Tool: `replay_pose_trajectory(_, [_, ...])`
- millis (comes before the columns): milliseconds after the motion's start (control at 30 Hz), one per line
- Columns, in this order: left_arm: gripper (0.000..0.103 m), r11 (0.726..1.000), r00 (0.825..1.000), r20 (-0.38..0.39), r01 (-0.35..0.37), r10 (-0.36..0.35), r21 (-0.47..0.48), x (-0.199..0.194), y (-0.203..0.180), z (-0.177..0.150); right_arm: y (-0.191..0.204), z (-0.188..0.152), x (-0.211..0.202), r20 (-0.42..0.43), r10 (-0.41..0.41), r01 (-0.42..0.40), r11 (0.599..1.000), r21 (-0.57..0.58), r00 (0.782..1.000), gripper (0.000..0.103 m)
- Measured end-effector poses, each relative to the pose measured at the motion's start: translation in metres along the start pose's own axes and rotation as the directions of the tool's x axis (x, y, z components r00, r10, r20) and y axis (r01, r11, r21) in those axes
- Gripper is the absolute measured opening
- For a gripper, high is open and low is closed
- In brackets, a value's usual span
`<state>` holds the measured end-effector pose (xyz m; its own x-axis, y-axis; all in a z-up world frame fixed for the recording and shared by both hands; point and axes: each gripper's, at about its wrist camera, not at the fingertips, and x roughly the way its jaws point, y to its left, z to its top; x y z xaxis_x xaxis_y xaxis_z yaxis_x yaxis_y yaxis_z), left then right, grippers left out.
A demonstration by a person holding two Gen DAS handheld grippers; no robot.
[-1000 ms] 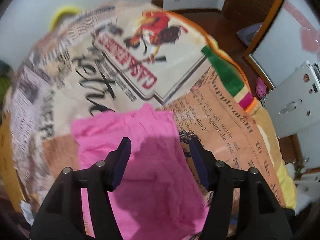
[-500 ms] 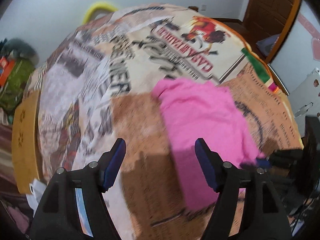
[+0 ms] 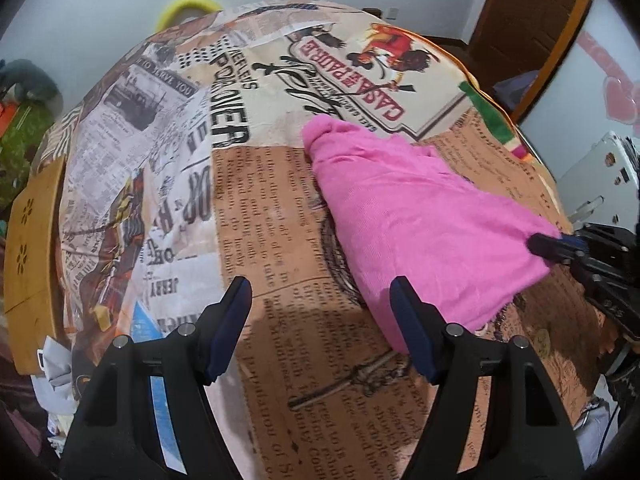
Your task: Fold small clothes
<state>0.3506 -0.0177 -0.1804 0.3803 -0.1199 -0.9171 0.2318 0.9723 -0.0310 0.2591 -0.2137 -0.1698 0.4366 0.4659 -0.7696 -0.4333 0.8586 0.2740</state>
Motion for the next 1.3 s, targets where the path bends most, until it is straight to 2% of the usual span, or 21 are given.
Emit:
replay_pose_trajectory(133, [0.071,1.0,1.0,-0.018,0.006,-0.006,0.009,0.01,-0.007,-0.004,-0.007,-0.015,0.023,-0.076,-0.049,0.049,0.999,-0.01,0.996,0.004])
replay_pose_trajectory(267, [0.071,0.999,0.999,-0.035,0.029,-0.029,-0.019,0.018,-0.006,-0.004,-0.013,-0.026,0.041,-0.145,-0.048,0.048,0.999,0.0,0.988,0.004])
replay_pose_trajectory(400, [0.071,0.999,0.999,-0.012,0.041,-0.042,-0.018,0.017,-0.009,0.0,-0.009,-0.023,0.038,-0.163,-0.068,0.063,0.997,-0.041,0.984,0.009])
replay_pose_trajectory(467, [0.071,0.999,0.999,-0.005,0.033,-0.033,0.003,0.018,-0.013,0.002,-0.01,-0.017,0.032,-0.167,-0.086,0.079,0.996,-0.047,0.982,0.026])
replay_pose_trajectory(567, [0.071,0.999,1.0,-0.019,0.017,-0.016,0.037,0.028,-0.019,0.001,-0.009,-0.009,0.019,-0.115,-0.128,0.122,0.991,-0.062,0.985,0.043])
replay_pose_trajectory(667, [0.071,0.998,0.998,-0.054,0.017,-0.014,0.056,0.043,-0.022,-0.004,-0.002,0.001,0.012,-0.059,-0.111,0.107,0.991,-0.08,0.992,0.044])
replay_pose_trajectory(733, [0.071,0.998,0.997,-0.073,0.019,-0.015,0.062,0.05,-0.024,-0.008,0.003,0.006,0.02,-0.056,-0.081,0.076,0.994,-0.078,0.995,0.044])
replay_pose_trajectory(867, [0.072,0.998,0.996,-0.086,0.026,-0.021,0.059,0.053,-0.023,-0.013,0.014,0.002,0.052,-0.125,-0.024,0.012,0.995,-0.098,0.992,0.044])
replay_pose_trajectory(967, [0.072,0.998,0.996,-0.089,0.037,-0.032,0.057,0.05,-0.019,-0.013,0.013,-0.009,0.067,-0.175,-0.014,-0.001,0.996,-0.088,0.984,0.046])
replay_pose_trajectory(1100, [0.072,0.999,0.999,-0.04,0.023,-0.022,0.035,0.036,-0.006,-0.002,0.004,-0.01,0.063,-0.197,0.028,-0.036,0.999,-0.039,0.98,0.047])
replay_pose_trajectory(1167, [0.072,1.0,1.0,-0.009,0.014,-0.013,0.018,0.03,0.002,0.009,0.002,-0.008,0.058,-0.207,0.023,-0.034,0.998,-0.049,0.978,0.047])
replay_pose_trajectory(1300, [0.073,1.0,0.999,0.031,-0.018,0.018,-0.006,0.032,0.015,0.045,0.004,0.004,0.042,-0.156,0.004,-0.016,0.997,-0.075,0.988,0.047])
